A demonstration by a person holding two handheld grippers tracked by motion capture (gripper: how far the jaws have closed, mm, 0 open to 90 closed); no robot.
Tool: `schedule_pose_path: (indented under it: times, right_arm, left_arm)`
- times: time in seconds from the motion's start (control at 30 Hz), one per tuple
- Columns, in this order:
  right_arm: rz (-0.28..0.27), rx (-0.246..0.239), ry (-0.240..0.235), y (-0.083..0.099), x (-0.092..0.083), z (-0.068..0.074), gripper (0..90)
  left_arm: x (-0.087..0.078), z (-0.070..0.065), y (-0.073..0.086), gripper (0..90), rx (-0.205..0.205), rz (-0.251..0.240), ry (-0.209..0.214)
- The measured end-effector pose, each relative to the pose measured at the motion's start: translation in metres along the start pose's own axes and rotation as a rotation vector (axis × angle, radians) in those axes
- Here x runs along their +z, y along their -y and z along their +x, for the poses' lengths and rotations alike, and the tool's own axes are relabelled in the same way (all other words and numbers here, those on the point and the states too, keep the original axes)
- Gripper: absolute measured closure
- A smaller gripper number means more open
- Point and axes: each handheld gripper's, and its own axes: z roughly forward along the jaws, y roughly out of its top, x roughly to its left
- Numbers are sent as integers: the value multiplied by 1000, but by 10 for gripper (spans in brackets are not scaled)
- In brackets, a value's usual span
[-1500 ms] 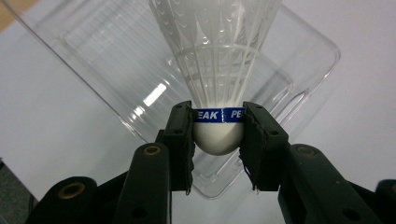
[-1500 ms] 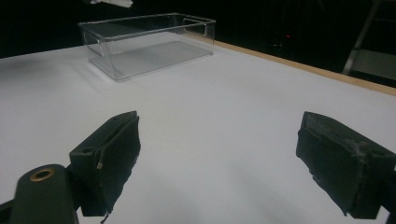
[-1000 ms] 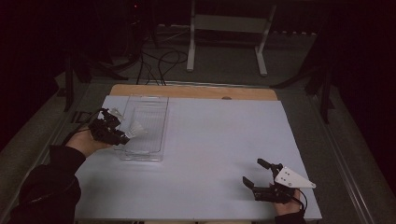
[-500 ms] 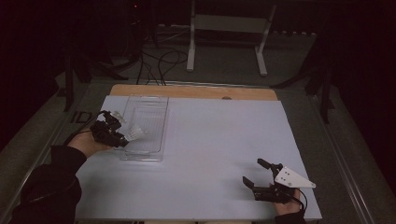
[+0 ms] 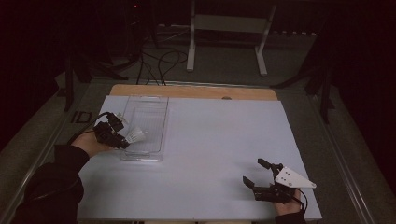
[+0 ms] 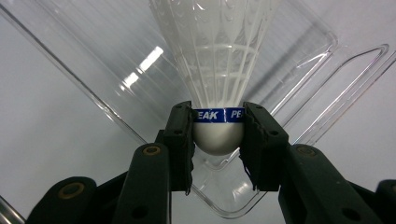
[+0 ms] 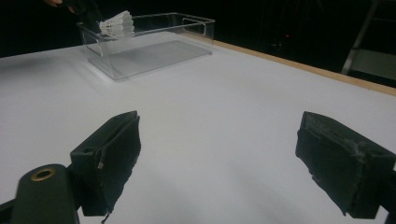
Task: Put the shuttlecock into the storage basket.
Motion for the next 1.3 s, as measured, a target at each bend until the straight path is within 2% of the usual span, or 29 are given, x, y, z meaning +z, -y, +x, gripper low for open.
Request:
schedule_pose_path:
  times: [0.27, 0.3, 0.4, 0.43, 0.47, 0.5, 0.6, 0.7, 0.87, 1.03, 1.2, 1.23, 1.27, 1.3]
  right_arm:
    - [-1, -1, 1, 0, 0, 0, 135]
    - [-2, 0, 2, 0, 0, 0, 135]
    - [-1, 2, 2, 0, 0, 0, 135]
    - [-2, 2, 3, 0, 0, 0, 135]
    - [-2, 2, 3, 0, 0, 0, 135]
    - [-1, 4, 3, 0, -1, 0, 135]
    - [-2, 5, 3, 0, -1, 0, 135]
    - [-3, 3, 2, 0, -1, 0, 135]
    - [-3, 6, 4, 0, -1, -1, 135]
    - [-3, 6, 3, 0, -1, -1, 135]
    - [-3, 6, 3, 0, -1, -1, 135]
    - [-3, 6, 4, 0, -1, -1, 135]
    - [-3, 6, 4, 0, -1, -1, 135]
    - [-4, 7, 5, 0, -1, -1, 135]
  left_arm:
    - [0, 0, -2, 652, -2, 19, 0]
    - [-2, 0, -5, 649, 9, 38, -10]
    - [-5, 0, -6, 647, -1, 30, -20]
    - [-9, 1, -8, 583, -39, 5, -22]
    - [-9, 1, -8, 535, -39, 5, -22]
    - [-13, 0, -11, 491, -64, -12, -46]
    - [-16, -1, -13, 405, -68, -23, -56]
    - [-23, -3, -15, 358, -82, -52, -54]
    - [-25, -6, -16, 229, -89, -53, -67]
    - [-27, -8, -16, 197, -90, -59, -89]
    - [-28, -8, -14, 136, -94, -74, -86]
    - [-29, -7, -14, 118, -108, -82, -75]
    - [-29, -7, -14, 78, -108, -82, -75]
    - [-30, -6, -13, 59, -104, -95, -55]
